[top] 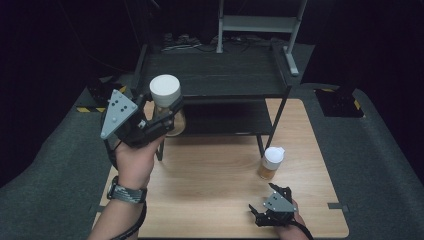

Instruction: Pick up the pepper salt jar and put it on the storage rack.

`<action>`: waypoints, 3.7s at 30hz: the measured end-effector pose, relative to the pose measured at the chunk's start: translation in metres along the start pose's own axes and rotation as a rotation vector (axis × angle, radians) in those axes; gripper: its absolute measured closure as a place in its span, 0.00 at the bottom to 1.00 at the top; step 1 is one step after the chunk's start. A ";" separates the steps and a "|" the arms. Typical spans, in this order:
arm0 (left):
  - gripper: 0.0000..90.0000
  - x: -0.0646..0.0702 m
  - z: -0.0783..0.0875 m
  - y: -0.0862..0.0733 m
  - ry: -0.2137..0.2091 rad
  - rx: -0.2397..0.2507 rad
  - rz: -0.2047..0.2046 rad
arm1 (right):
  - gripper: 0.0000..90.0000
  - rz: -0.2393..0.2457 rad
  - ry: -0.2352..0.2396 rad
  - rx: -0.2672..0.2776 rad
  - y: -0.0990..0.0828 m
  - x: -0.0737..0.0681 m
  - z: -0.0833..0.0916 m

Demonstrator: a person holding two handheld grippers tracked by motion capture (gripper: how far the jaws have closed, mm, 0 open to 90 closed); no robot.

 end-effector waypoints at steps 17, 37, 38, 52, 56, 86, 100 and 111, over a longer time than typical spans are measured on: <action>0.38 -0.017 -0.042 0.019 0.042 -0.002 0.015 | 0.00 -0.013 0.005 0.007 -0.001 0.002 0.000; 0.38 -0.027 -0.087 0.027 0.110 -0.026 0.016 | 0.00 -0.004 0.011 0.013 -0.002 0.002 0.001; 0.38 -0.027 -0.089 0.027 0.112 -0.027 0.015 | 0.00 -0.004 0.011 0.013 -0.002 0.002 0.001; 0.38 -0.036 -0.110 0.017 0.136 -0.040 0.032 | 0.00 -0.003 0.011 0.021 -0.003 0.001 0.002; 0.38 -0.036 -0.115 0.015 0.135 -0.043 0.036 | 0.00 -0.002 0.013 0.022 -0.003 0.002 0.002; 0.30 -0.035 -0.122 0.012 0.125 -0.043 0.066 | 0.00 -0.003 0.014 0.024 -0.003 0.001 0.002; 0.00 -0.027 -0.117 0.018 0.139 -0.067 0.069 | 0.00 -0.003 0.014 0.025 -0.003 0.001 0.002; 0.00 -0.017 -0.089 0.016 0.128 -0.055 0.066 | 0.00 0.002 0.015 0.025 -0.003 0.001 0.002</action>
Point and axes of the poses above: each handheld gripper's, and its own axes: z roughly backward along the jaws, y roughly out of its top, x roughly to its right, the point moved 7 cm from there along -z, roughly forward along the jaws, and after that the axes turned 6 degrees about -y, right-handed, at the moved point
